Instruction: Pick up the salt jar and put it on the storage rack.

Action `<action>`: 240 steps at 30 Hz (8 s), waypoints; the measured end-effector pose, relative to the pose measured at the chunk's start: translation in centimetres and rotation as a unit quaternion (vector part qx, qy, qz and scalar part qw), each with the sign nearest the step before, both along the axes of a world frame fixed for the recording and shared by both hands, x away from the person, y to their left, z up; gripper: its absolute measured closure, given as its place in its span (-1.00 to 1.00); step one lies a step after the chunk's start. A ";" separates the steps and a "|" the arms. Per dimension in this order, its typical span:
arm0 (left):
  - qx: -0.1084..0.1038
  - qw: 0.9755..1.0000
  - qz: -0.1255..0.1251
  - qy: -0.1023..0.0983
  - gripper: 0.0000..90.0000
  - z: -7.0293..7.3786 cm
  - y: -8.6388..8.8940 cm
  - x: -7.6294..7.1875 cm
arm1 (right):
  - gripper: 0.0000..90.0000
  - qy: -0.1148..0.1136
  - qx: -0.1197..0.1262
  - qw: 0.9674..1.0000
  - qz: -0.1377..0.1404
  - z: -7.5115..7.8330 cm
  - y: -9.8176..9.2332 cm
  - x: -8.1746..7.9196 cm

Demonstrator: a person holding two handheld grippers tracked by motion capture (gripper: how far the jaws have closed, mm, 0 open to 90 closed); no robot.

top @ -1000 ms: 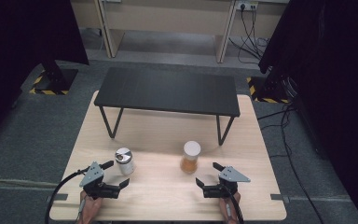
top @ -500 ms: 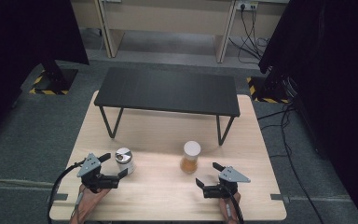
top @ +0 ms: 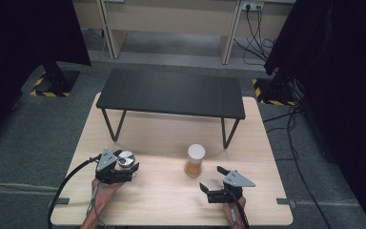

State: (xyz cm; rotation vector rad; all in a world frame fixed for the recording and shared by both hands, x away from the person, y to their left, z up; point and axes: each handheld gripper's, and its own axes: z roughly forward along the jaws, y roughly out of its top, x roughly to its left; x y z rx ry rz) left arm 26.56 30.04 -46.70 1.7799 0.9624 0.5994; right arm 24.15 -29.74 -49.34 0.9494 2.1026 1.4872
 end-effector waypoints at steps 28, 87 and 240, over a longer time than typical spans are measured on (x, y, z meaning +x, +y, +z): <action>-0.022 1.000 -0.006 -0.004 -0.30 -0.1 0.1 -0.5 | -0.96 -0.002 0.004 1.000 0.000 -0.1 -0.2 0.0; 0.013 0.999 0.043 0.012 -0.30 24.1 -6.4 17.8 | -0.96 -0.003 0.006 1.000 0.009 -0.2 -0.4 0.2; 0.016 0.988 -0.154 0.013 -0.96 -1.8 1.4 -0.4 | -0.96 -0.002 0.009 1.000 0.020 -0.2 -0.6 0.4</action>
